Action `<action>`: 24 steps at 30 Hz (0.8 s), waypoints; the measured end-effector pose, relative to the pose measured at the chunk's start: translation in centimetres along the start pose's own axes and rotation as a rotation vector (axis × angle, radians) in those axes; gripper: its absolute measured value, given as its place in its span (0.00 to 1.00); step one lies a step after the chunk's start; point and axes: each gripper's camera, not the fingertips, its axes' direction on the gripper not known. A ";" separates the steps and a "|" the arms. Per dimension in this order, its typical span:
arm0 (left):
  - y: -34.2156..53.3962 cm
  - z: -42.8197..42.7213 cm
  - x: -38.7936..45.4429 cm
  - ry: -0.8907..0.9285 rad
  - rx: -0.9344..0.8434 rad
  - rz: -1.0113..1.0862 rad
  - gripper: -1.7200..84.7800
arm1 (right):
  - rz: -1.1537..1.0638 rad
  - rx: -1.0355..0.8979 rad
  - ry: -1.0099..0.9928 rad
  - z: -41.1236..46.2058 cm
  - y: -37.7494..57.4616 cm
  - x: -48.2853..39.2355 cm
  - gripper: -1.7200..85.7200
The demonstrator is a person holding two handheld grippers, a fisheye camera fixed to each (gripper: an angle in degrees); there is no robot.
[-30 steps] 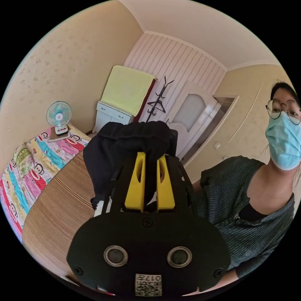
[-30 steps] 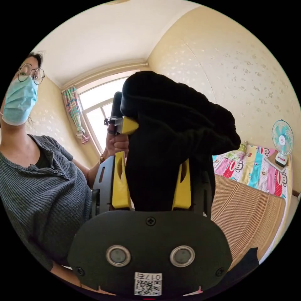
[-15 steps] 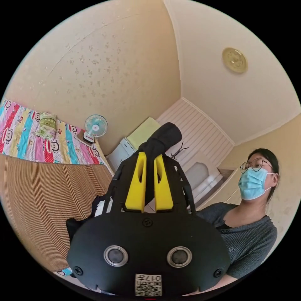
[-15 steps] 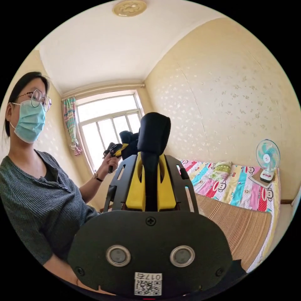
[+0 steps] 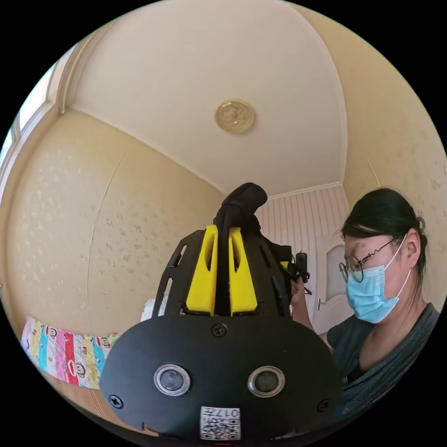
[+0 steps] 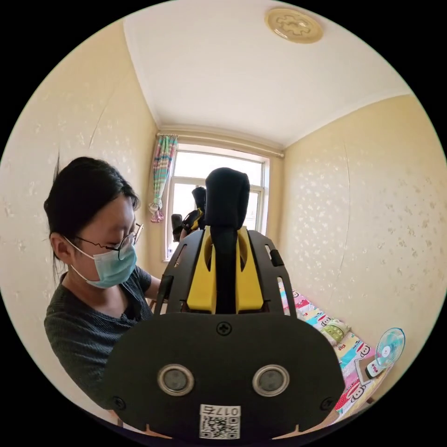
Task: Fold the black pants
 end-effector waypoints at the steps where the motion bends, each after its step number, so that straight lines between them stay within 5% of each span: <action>1: -2.0 0.1 -0.1 -0.005 0.014 0.012 0.07 | -0.005 -0.009 0.014 0.2 -0.7 -0.3 0.11; 11: -1.9 4.9 -14.1 -0.171 -0.156 -0.205 0.07 | 0.320 -0.268 0.277 12.8 6.1 8.7 0.10; 18: 12.0 20.1 -44.6 -0.395 -0.577 -0.492 0.08 | 0.613 -0.479 0.586 29.3 21.9 32.9 0.12; 21: 19.0 20.6 -56.2 -0.545 -0.680 -0.680 0.09 | 0.920 -0.570 0.837 31.1 32.4 36.9 0.11; 24: 27.0 15.7 -62.0 -0.551 -0.770 -0.770 0.10 | 1.010 -0.690 0.792 33.4 43.7 33.9 0.10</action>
